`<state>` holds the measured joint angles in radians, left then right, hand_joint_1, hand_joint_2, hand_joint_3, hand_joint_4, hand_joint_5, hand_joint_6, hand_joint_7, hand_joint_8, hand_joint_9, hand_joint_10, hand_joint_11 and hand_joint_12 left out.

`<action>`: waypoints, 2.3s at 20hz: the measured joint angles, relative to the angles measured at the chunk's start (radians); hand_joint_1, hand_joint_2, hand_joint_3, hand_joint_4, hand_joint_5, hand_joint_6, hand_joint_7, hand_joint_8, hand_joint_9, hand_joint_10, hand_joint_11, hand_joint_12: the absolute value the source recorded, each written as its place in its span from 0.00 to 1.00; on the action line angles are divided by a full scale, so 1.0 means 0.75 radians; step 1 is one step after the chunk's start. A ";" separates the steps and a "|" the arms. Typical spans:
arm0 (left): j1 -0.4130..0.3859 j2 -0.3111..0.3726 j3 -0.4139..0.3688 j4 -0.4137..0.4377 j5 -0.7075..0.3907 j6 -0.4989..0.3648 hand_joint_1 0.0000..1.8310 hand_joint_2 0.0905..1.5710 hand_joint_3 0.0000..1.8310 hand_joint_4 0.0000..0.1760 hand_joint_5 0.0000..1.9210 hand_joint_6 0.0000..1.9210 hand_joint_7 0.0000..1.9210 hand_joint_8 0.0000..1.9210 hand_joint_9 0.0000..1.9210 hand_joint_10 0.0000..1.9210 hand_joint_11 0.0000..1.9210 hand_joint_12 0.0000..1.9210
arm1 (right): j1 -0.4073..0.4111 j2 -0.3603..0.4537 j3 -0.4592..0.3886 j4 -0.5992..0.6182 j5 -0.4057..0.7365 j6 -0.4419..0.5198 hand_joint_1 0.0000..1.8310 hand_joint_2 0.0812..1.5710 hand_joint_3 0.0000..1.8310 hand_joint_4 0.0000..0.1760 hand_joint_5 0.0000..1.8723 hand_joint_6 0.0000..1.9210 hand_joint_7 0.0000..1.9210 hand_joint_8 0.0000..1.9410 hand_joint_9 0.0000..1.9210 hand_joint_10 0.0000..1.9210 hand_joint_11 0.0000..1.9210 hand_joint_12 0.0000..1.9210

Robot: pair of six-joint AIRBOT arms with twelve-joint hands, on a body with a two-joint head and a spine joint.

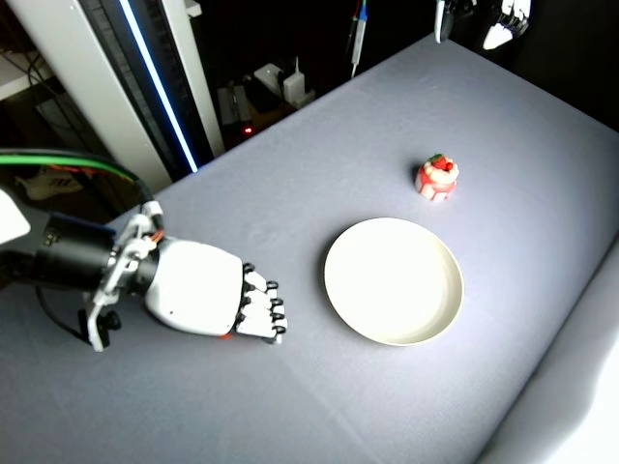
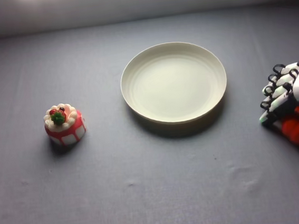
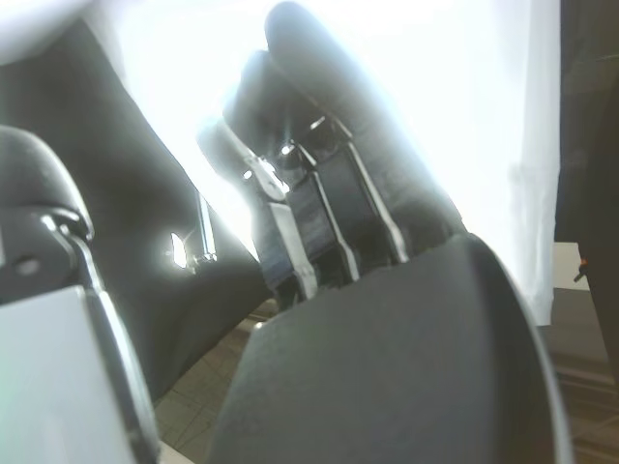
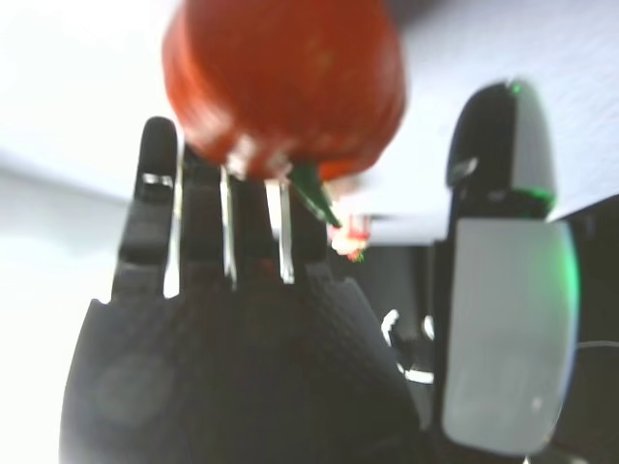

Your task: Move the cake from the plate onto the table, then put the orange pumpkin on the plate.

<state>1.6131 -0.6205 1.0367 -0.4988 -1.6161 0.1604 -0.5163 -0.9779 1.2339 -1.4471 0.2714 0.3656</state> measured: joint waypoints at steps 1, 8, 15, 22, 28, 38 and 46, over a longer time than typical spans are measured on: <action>0.000 0.000 0.000 0.001 0.001 0.000 0.61 0.53 0.00 0.14 0.42 0.24 0.35 0.47 0.37 0.59 0.41 0.65 | 0.000 -0.002 0.001 0.001 0.002 -0.001 0.42 0.58 0.00 0.00 0.27 0.00 0.25 0.01 0.18 0.02 0.00 0.37; 0.000 -0.001 0.000 0.002 -0.001 0.000 0.61 0.52 0.00 0.25 0.42 0.32 0.36 0.46 0.36 0.57 0.39 0.64 | 0.000 -0.014 0.007 0.014 0.008 0.001 0.57 0.72 0.00 0.04 0.46 0.61 0.45 0.82 0.44 0.95 0.44 0.99; 0.000 -0.002 0.000 0.002 0.000 0.000 0.63 0.52 0.00 0.18 0.42 0.33 0.35 0.48 0.35 0.59 0.38 0.65 | 0.000 -0.011 -0.009 -0.023 0.001 -0.001 0.81 0.71 0.00 0.00 0.54 1.00 0.59 1.00 0.63 1.00 0.67 1.00; 0.000 -0.004 0.000 0.000 -0.001 0.000 0.58 0.54 0.00 0.04 0.42 0.26 0.34 0.53 0.33 0.66 0.34 0.72 | 0.007 0.027 -0.050 -0.045 0.005 -0.001 0.81 0.70 0.00 0.00 0.51 1.00 0.59 1.00 0.64 1.00 0.68 1.00; 0.001 -0.010 0.000 -0.004 0.002 0.000 0.58 0.54 0.00 0.12 0.42 0.27 0.33 0.56 0.32 0.68 0.34 0.74 | 0.046 0.038 -0.065 -0.063 0.012 -0.001 0.83 0.69 0.00 0.00 0.50 1.00 0.59 1.00 0.64 1.00 0.69 1.00; 0.001 -0.020 0.000 0.002 0.003 0.000 0.60 0.53 0.00 0.21 0.43 0.37 0.36 0.54 0.34 0.71 0.36 0.78 | 0.275 0.089 -0.132 -0.194 0.061 -0.001 0.84 0.69 0.00 0.00 0.51 1.00 0.60 1.00 0.68 1.00 0.74 1.00; 0.002 -0.030 0.003 0.003 0.003 0.000 0.59 0.55 0.00 0.00 0.37 0.41 0.31 0.61 0.31 0.76 0.33 0.84 | 0.534 0.053 -0.124 -0.186 0.075 -0.086 0.84 0.67 0.00 0.00 0.51 1.00 0.63 1.00 0.71 1.00 0.74 1.00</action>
<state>1.6142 -0.6426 1.0386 -0.4965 -1.6138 0.1604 -0.1162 -0.9382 1.1408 -1.5867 0.3279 0.3008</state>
